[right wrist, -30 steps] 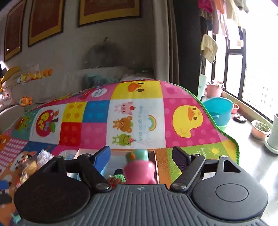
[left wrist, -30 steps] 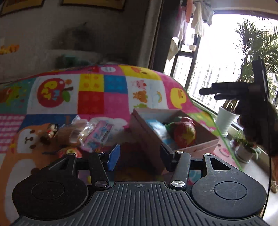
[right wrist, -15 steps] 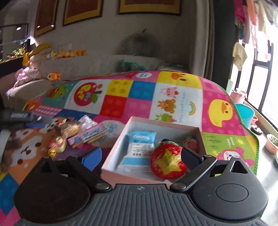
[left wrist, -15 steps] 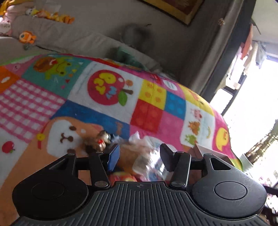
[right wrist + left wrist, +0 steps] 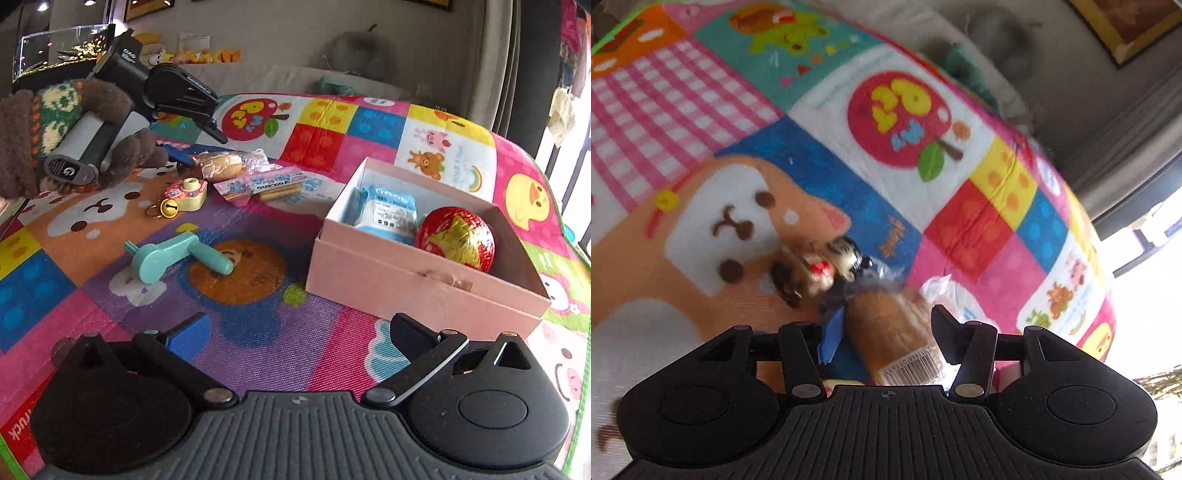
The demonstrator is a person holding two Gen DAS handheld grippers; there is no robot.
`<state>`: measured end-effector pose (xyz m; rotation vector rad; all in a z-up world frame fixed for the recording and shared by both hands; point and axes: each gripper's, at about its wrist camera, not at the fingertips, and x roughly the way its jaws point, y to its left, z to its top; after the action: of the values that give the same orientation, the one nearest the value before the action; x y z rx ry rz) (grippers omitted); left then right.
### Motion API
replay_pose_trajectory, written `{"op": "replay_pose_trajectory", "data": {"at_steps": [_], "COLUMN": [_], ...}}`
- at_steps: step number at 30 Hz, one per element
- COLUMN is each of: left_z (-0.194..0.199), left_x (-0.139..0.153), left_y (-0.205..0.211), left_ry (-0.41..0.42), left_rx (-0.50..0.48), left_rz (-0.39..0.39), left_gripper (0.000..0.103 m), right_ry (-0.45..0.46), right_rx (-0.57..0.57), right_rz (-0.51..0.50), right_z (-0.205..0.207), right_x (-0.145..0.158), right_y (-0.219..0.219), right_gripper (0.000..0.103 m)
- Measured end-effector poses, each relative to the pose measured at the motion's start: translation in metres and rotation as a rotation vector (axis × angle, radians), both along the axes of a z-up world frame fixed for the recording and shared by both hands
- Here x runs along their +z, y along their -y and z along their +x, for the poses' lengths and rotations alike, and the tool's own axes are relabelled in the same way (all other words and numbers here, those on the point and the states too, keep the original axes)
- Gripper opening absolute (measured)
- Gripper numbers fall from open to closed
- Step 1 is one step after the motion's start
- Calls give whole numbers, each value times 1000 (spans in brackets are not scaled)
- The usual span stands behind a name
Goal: Organize objects
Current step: 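Grasp the bagged bread roll with the left gripper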
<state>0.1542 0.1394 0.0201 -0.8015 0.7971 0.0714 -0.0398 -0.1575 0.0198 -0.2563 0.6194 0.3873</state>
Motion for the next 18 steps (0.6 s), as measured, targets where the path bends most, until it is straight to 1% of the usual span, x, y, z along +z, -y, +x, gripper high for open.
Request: {"op": "replay_pose_trajectory", "data": {"at_steps": [1,3,5,7,8,11,14,15,17,18], "left_z": [5,12,18,20,19,23,28,30,29,28], "left_x": [-4,-8,-6,-3,-2,-5,-7,-7,-7,-6], "left_y": [4,11,20,29,32,42,59,63,68,70], "left_ry": [-14,0,5,-2,-4,-19,4,15,32,40], "left_rx": [-1,-6,-33,-65,-83,-144,-156,-169,-191,-220], "left_rz": [-8,-17,28,72,71,14,32,39,37,34], "left_gripper": [61,62,62,60,60,58,58,57,52,47], "right_ry": [-9,-21,-5,-17,-28,-63,-87,-97,-141,-160], "right_rx": [1,3,0,1,-1,-4,-6,-10,-21,-32], "right_rz": [3,-6,-2,3,4,3,6,14,54,84], "right_z": [0,-2,-5,-4,-2,5,8,9,14,17], "right_x": [-3,-8,-7,-8,-9,-11,-12,-12,-13,-14], "right_y": [-1,-2,-1,-1,-1,-2,-2,-1,4,7], "right_gripper": [103,103,103,103,103,103,103,103,103,103]}}
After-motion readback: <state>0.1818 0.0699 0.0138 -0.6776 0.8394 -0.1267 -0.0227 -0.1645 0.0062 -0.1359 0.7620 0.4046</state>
